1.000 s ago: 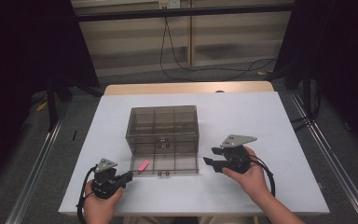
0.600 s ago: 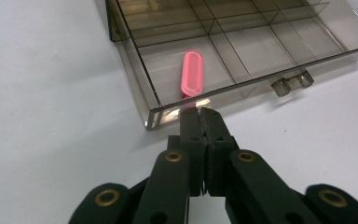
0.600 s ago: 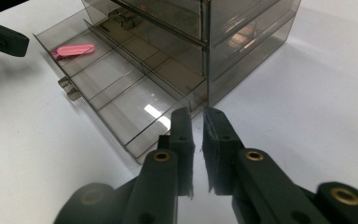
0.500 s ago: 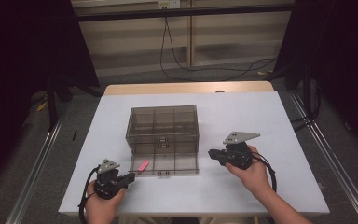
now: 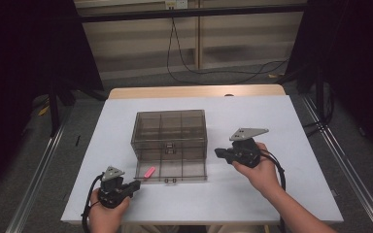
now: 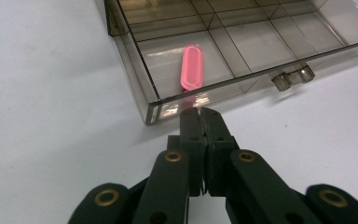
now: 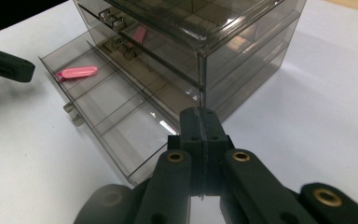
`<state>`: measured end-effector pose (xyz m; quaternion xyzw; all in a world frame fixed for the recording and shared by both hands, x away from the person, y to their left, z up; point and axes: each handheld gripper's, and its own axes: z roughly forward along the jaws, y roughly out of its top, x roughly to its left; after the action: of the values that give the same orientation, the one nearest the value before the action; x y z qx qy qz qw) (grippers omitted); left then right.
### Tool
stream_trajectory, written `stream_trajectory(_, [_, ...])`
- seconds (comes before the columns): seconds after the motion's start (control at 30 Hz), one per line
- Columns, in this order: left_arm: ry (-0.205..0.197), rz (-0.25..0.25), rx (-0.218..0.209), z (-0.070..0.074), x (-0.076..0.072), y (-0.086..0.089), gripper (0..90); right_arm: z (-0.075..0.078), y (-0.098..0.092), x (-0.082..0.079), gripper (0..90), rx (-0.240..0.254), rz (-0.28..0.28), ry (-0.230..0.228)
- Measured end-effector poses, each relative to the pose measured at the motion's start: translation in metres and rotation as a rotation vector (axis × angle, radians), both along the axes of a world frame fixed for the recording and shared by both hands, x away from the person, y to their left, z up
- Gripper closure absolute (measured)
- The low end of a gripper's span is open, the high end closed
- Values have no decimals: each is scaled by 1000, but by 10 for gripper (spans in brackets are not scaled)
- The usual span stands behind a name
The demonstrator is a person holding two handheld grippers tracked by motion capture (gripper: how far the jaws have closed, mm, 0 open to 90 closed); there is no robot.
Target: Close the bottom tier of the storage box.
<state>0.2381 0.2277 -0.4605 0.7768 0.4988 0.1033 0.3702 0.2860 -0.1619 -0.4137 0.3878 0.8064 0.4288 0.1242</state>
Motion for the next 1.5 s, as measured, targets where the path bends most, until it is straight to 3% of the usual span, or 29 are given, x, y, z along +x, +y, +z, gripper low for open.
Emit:
stream_trajectory(0.57, [6,-1,6,-1,0,1,890,17,10,15,900,22,-3,-17])
stream_trajectory(1.03, [10,-6,0,-3,-1,-2,891,20,19,26,900,16,-1,-24])
stream_trajectory(1.5, [6,-38,22,-6,1,-5,892,22,30,42,900,10,-10,-40])
